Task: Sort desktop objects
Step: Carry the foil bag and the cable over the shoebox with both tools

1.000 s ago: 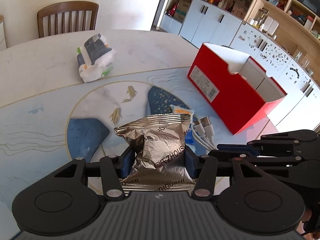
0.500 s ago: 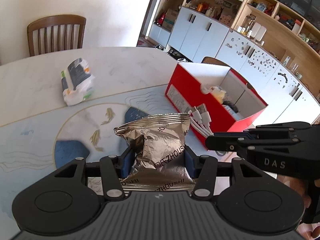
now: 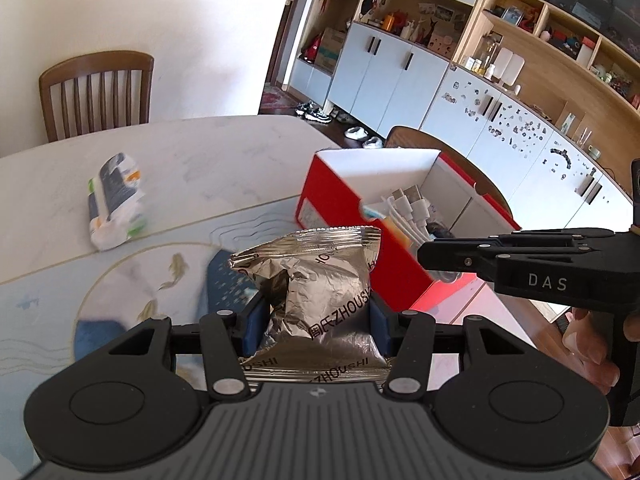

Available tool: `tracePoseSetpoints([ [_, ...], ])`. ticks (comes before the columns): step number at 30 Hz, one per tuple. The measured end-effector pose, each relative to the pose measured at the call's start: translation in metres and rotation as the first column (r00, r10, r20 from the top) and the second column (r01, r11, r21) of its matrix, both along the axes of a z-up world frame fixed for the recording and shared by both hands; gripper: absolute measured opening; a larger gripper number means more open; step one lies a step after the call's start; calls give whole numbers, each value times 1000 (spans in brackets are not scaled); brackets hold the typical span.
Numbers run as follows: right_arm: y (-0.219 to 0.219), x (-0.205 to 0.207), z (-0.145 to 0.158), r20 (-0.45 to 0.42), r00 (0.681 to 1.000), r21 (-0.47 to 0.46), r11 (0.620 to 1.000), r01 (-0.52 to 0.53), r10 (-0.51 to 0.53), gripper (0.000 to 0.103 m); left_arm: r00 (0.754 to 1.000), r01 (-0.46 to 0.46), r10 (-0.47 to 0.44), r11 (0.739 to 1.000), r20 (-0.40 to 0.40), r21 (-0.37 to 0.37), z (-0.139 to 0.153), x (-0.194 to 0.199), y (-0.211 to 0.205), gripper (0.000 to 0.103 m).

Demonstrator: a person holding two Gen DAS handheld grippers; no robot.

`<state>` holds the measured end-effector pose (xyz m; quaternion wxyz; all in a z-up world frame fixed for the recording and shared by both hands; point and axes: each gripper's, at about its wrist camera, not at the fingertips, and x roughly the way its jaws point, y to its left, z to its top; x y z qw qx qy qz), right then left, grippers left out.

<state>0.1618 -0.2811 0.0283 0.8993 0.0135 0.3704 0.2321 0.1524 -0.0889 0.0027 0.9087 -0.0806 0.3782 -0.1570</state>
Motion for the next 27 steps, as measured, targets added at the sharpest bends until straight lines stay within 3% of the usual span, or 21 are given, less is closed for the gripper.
tracePoseSetpoints([
  [17,-95,33,-6,10,996,-13,996,83,-83,10,996,88,-88,996,16,14,10,58,-95,51],
  [27,-148,67,-16,-3,987,-47,986,160,-160,10,983,182,-182,981,-6,72,3,99,-149,51],
])
